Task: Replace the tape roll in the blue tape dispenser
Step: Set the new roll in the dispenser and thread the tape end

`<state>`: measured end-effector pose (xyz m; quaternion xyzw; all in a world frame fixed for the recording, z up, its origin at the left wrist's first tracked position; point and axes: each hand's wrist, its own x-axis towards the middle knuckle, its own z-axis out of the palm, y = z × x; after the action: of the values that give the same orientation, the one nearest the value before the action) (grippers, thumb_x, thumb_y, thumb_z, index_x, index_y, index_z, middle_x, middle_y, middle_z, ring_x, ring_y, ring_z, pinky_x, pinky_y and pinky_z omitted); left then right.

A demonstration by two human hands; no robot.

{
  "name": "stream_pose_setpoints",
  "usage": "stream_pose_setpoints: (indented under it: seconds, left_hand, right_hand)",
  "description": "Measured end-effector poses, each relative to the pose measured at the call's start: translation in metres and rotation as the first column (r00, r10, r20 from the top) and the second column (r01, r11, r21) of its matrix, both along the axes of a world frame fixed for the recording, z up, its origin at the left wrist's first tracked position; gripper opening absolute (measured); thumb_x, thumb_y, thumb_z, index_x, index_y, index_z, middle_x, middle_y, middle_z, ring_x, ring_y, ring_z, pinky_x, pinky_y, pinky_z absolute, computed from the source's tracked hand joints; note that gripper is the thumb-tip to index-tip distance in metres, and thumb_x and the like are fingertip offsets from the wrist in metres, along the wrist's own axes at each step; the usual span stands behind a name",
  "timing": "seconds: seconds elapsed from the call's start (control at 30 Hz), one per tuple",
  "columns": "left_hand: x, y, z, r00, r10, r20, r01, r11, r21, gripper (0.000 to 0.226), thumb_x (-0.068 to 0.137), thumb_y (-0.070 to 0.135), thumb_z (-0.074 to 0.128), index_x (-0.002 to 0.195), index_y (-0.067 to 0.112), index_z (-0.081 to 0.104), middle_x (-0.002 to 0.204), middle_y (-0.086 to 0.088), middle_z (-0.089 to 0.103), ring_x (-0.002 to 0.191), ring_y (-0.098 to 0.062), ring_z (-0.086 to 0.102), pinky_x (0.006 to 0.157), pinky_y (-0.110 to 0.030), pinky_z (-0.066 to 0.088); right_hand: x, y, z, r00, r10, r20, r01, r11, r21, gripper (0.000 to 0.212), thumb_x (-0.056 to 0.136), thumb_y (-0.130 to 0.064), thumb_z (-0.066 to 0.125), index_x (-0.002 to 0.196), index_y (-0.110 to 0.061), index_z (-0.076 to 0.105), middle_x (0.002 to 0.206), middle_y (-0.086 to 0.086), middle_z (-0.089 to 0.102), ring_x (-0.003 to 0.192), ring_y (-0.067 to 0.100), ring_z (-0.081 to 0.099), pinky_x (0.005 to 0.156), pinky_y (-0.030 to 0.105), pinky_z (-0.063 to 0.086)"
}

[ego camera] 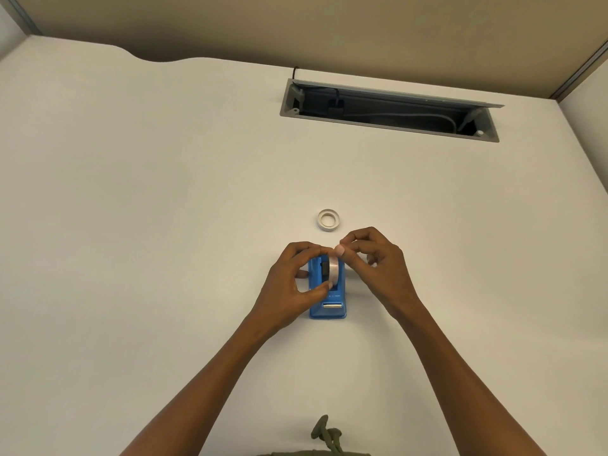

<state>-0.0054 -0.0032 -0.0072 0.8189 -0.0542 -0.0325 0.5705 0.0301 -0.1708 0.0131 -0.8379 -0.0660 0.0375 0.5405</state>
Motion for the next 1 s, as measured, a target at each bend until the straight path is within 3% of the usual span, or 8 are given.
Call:
stream_pose_setpoints:
  seconds: [0.2,0.33,0.5,0.6,0.77,1.0]
  left_hand:
    - [0.000,-0.002,0.002,1.000,0.008,-0.005,-0.008,1.000,0.005,0.045,0.073,0.024,0.071,0.112,0.034,0.050,0.116,0.009,0.047,0.101,-0.006,0.053,0.079,-0.002,0.045]
    - [0.000,-0.001,0.002,1.000,0.008,-0.002,-0.008,1.000,0.016,0.044,0.076,0.016,0.073,0.113,0.028,0.053,0.117,0.006,0.048,0.103,-0.011,0.053,0.079,-0.003,0.045]
    - [0.000,-0.002,0.005,1.000,0.007,-0.003,-0.007,1.000,0.021,0.045,0.076,0.017,0.073,0.110,0.034,0.050,0.117,0.007,0.048,0.103,-0.009,0.053,0.077,-0.004,0.047]
    - [0.000,-0.002,0.006,1.000,0.003,-0.004,-0.003,1.000,0.017,0.043,0.074,0.023,0.070,0.113,0.027,0.053,0.117,0.005,0.049,0.104,-0.011,0.054,0.080,-0.011,0.049]
    - [0.000,-0.002,0.006,1.000,0.005,-0.017,-0.004,1.000,0.028,0.045,0.076,0.017,0.072,0.117,0.017,0.055,0.120,-0.001,0.050,0.105,-0.014,0.053,0.082,-0.014,0.048]
    - [0.000,-0.002,0.006,1.000,-0.005,-0.024,0.006,0.999,0.033,0.046,0.071,0.028,0.068,0.115,0.026,0.053,0.120,0.002,0.050,0.105,-0.011,0.053,0.080,-0.011,0.048]
  right_hand:
    - [-0.008,-0.004,0.005,0.995,0.078,0.060,-0.072,0.992,-0.103,0.020,0.075,-0.025,0.076,0.094,-0.021,0.075,0.100,-0.007,0.061,0.095,0.005,0.054,0.073,0.001,0.036]
    - [-0.007,-0.003,0.009,0.986,0.114,0.123,-0.090,0.979,-0.183,0.023,0.071,-0.024,0.079,0.093,-0.022,0.075,0.098,-0.002,0.063,0.095,0.015,0.053,0.079,0.016,0.041]
    - [-0.003,-0.001,0.010,0.989,0.095,0.109,-0.071,0.975,-0.209,0.021,0.070,-0.029,0.080,0.089,-0.021,0.076,0.090,-0.006,0.062,0.089,0.008,0.051,0.070,0.001,0.032]
    - [-0.002,0.000,0.010,0.994,0.069,0.082,-0.053,0.982,-0.183,0.021,0.070,-0.029,0.080,0.088,-0.020,0.077,0.088,-0.004,0.063,0.088,0.011,0.053,0.068,0.001,0.034]
    - [-0.002,0.002,0.009,0.996,0.044,0.078,-0.032,0.988,-0.148,0.018,0.070,-0.027,0.080,0.086,-0.020,0.077,0.088,-0.002,0.065,0.089,0.014,0.055,0.067,0.002,0.035]
    - [-0.004,0.000,0.011,0.989,0.059,0.133,-0.036,0.985,-0.171,0.013,0.074,-0.024,0.077,0.085,-0.018,0.077,0.089,0.000,0.066,0.088,0.011,0.055,0.068,0.003,0.035]
